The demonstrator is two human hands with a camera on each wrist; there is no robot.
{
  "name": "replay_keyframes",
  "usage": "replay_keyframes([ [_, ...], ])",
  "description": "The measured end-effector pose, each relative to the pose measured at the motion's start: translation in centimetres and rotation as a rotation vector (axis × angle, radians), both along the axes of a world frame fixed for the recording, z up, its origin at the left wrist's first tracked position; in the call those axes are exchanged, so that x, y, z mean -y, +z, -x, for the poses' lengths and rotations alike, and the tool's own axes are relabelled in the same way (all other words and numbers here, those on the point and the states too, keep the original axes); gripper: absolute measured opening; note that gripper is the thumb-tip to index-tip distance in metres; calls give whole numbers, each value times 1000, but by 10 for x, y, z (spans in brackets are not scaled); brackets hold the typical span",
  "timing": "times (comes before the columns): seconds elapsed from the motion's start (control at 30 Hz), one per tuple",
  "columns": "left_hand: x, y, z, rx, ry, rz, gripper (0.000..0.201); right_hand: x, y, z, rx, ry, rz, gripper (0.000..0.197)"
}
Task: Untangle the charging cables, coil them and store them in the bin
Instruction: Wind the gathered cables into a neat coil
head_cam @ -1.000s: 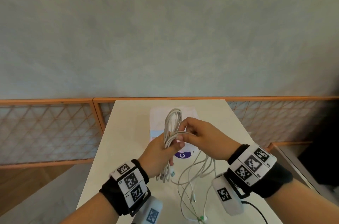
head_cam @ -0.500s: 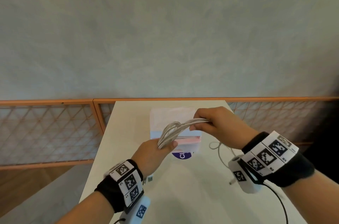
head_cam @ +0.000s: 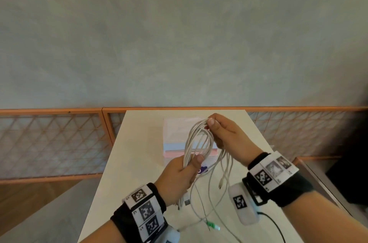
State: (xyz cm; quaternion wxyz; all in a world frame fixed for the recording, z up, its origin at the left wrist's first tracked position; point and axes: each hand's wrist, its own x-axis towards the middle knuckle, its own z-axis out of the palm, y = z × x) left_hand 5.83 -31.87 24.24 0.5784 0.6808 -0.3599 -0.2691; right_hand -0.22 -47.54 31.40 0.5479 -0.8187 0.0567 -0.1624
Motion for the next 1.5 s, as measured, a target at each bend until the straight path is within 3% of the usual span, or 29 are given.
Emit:
replay_keyframes([
  [0.2,10,4,12,-15,25,66,50,-25,-22,3,1,-138,-440,45],
  [0.4,21,5,21,-185,100,122,54,-39,-30,6,-6,-193,-569,52],
  [0.53,23,5,23,-153,151,123,45,-47,-29,10,-3,-118,-374,42],
  [0.7,23,10,17,-165,115,126,44,-50,-34,13,14,-30,-316,56],
  [0.8,22,10,10,-176,84,148,51,-51,-27,16,16,27,-231,44],
  [0.9,20,11,5,-134,54,60,26,-45,-19,16,7,37,10,35],
  [1.0,17,12,0,-86,74,-6,27,-41,-13,12,-77,57,225,33],
  [1.07,15,16,0,-84,76,9,22,-38,-11,9,-108,75,205,31],
  [1.17,13,21,1,-124,63,60,24,-35,-15,8,-104,164,-15,25],
  [1.23,10,19,-1,-186,94,55,32,-32,-32,7,-152,244,-191,55],
  [1.3,5,21,-5,-255,136,82,31,-29,-54,6,-266,292,-203,79],
  [1.43,1,27,-11,-293,152,100,36,-33,-66,13,-365,338,-207,59],
  [1.5,1,29,-12,-313,155,114,35,-35,-68,13,-332,309,-154,64],
])
